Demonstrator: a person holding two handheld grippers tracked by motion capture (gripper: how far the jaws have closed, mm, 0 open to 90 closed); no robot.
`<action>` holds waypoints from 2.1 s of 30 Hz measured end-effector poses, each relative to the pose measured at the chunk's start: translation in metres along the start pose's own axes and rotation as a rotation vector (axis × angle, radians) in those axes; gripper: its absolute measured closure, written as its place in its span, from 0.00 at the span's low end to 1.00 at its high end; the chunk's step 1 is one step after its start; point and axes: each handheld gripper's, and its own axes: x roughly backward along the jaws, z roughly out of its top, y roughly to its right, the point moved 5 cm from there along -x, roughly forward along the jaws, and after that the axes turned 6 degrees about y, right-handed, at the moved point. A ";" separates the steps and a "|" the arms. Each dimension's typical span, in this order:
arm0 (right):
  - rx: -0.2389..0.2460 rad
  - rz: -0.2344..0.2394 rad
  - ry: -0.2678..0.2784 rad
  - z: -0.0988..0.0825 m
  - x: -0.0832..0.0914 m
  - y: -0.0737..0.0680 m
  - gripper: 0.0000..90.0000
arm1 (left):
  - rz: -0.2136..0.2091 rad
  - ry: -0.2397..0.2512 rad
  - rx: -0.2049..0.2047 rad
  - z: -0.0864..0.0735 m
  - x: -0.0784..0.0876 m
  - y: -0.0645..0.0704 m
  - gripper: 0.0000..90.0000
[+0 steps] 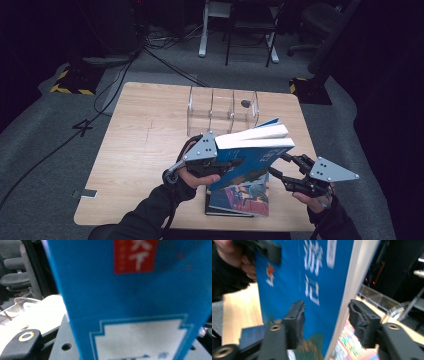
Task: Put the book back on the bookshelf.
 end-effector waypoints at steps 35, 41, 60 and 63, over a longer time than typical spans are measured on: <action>-0.224 -0.163 -0.426 -0.143 0.009 0.063 0.32 | 0.208 0.040 0.055 0.001 0.035 -0.041 0.67; -0.232 -0.157 -0.427 -0.145 0.007 0.062 0.32 | 0.273 0.034 0.049 0.005 0.048 -0.050 0.68; -0.254 -0.155 -0.440 -0.150 0.004 0.060 0.33 | 0.461 -0.004 0.070 0.008 0.088 -0.089 0.68; -0.254 -0.153 -0.442 -0.150 0.003 0.060 0.33 | 0.499 -0.036 0.053 0.010 0.088 -0.097 0.68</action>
